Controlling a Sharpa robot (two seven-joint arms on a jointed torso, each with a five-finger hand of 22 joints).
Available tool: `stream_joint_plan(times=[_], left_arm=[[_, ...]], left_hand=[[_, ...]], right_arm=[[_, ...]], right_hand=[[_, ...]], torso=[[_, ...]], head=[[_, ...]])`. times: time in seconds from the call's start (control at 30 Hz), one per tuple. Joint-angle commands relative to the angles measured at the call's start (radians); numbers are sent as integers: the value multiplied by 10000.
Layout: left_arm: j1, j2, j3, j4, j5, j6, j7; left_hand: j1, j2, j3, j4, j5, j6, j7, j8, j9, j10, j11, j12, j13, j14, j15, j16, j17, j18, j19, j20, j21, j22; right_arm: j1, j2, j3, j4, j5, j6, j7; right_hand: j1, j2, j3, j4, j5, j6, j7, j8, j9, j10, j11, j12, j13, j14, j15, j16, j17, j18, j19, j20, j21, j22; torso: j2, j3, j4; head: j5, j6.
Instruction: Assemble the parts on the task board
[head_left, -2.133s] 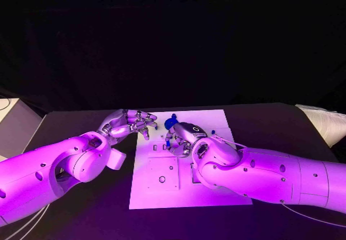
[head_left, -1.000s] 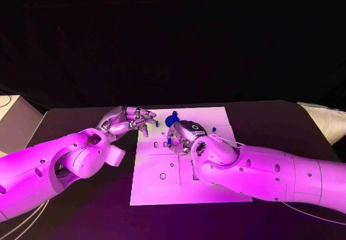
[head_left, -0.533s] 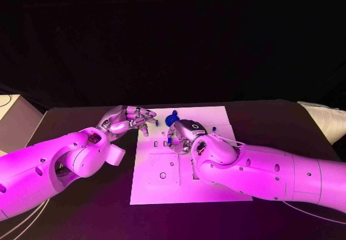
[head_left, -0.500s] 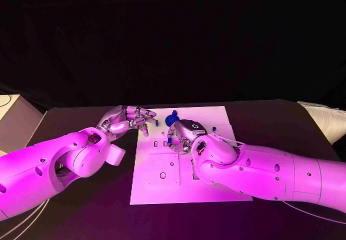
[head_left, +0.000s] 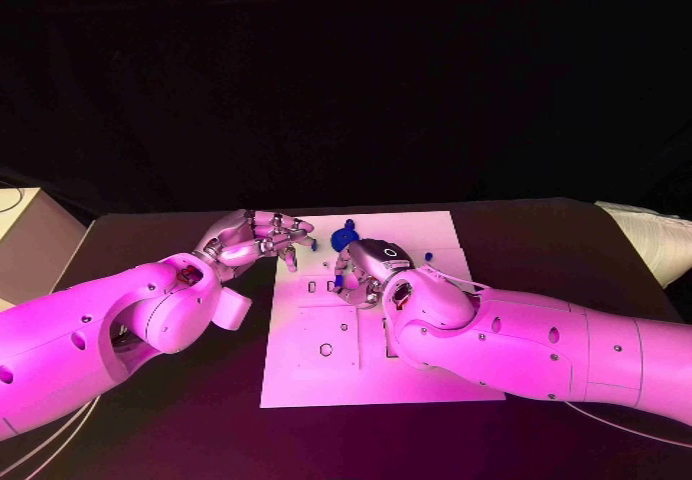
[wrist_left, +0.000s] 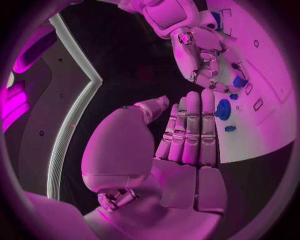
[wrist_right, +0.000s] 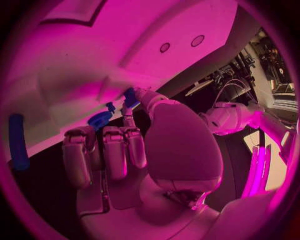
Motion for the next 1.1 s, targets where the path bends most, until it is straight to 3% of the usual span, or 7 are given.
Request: stream_joint_plan(times=[0.03,0.5,0.73,0.97,1.1], left_arm=[[4,10,6,28,-28,248,25],[2,49,6,-11,-50,295,-3],[2,52,5,-25,-58,303,-25],[2,61,5,-39,-72,301,-34],[2,75,5,-66,-91,280,-61]], left_hand=[[-69,-3,-20,18,-8,-87,6,-55,9,-83,14,-55,14,77,16,64,-8,146,27,27,59,13],[-78,-10,-25,21,-9,-97,10,-61,8,-93,18,-59,12,75,18,62,-9,146,24,27,60,13],[-85,-10,-25,24,-8,-108,14,-68,10,-107,21,-64,11,72,20,61,-10,146,20,29,62,13],[-85,-12,-26,23,-8,-112,14,-71,10,-112,22,-65,10,72,20,61,-11,146,19,29,62,13],[-85,-12,-26,23,-8,-112,14,-71,10,-112,22,-65,10,72,20,61,-11,146,19,29,62,13]], right_arm=[[-31,-1,-23,-39,-12,244,116],[-31,-18,-27,-25,27,162,237],[-31,-35,-29,-25,60,-166,385],[-31,-65,-30,19,82,-620,494],[-31,-133,-30,122,95,-778,534]], right_hand=[[-102,-54,-75,13,-63,-111,30,-77,-22,456,91,-86,2011,1041,17,42,2627,-68,1048,0,60,2633],[-187,-211,-280,101,-157,-348,123,-182,-92,234,176,-308,1789,1041,91,42,2627,-68,1048,63,60,2633],[-208,-311,-500,198,-210,-581,202,-283,-159,-223,249,-769,1330,1041,158,42,2627,-68,1048,127,60,2633],[-220,-318,-1541,783,-1139,-965,285,-370,-265,-577,337,-1126,940,1041,241,42,2627,-64,1041,221,46,2620],[-232,-221,-1974,903,-1323,-996,291,-352,-286,-589,345,-1128,916,1041,248,42,2627,-62,1038,229,40,2615]], torso=[[-5,-3,1],[7,-1,-1],[-2,4,4],[-4,5,8],[-8,8,9]], head=[[-1,-2],[1,-9],[2,6],[4,30],[11,41]])
